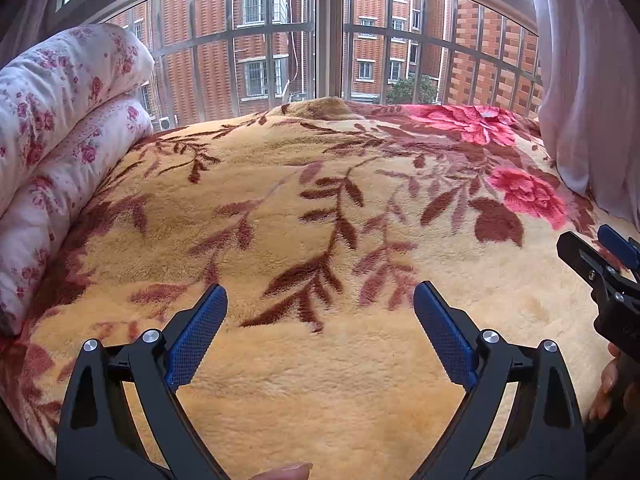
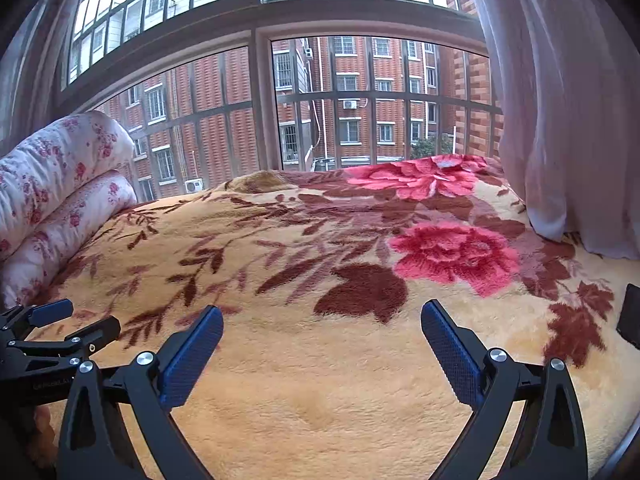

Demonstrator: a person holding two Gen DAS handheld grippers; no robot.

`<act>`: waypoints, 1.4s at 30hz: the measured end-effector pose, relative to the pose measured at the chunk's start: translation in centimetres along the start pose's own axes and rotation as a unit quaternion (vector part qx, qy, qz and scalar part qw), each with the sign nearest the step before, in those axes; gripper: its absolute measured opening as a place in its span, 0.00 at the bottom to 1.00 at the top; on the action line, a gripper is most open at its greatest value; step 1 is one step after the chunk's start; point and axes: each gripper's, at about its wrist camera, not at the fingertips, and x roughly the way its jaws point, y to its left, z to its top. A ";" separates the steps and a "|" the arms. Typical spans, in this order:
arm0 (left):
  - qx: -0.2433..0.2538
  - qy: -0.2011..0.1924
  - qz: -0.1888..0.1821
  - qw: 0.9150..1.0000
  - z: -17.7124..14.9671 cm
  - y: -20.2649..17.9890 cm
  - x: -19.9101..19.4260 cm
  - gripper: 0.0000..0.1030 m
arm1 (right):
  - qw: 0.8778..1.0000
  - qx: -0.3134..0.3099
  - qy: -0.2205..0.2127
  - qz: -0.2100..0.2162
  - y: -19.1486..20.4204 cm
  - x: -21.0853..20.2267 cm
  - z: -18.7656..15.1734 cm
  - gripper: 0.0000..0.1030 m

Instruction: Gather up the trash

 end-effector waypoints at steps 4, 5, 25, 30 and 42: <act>-0.018 0.011 -0.001 1.000 0.4 0.3 1.8 0.89 | 1.000 0.013 0.017 -0.013 -0.3 1.4 -0.4 0.95; -0.023 0.014 -0.002 1.000 0.4 0.5 2.1 0.89 | 1.000 0.014 0.021 -0.013 -0.3 1.7 -0.5 0.95; -0.032 0.052 0.003 0.998 -0.1 0.8 5.0 0.89 | 0.998 0.003 0.064 -0.020 0.4 4.0 -2.2 0.95; -0.033 0.055 0.002 0.998 -0.1 0.8 5.1 0.89 | 0.998 0.004 0.065 -0.020 0.4 4.0 -2.3 0.95; -0.027 0.050 -0.001 0.998 -0.2 0.6 5.0 0.89 | 0.997 0.007 0.068 -0.020 0.3 4.2 -2.3 0.95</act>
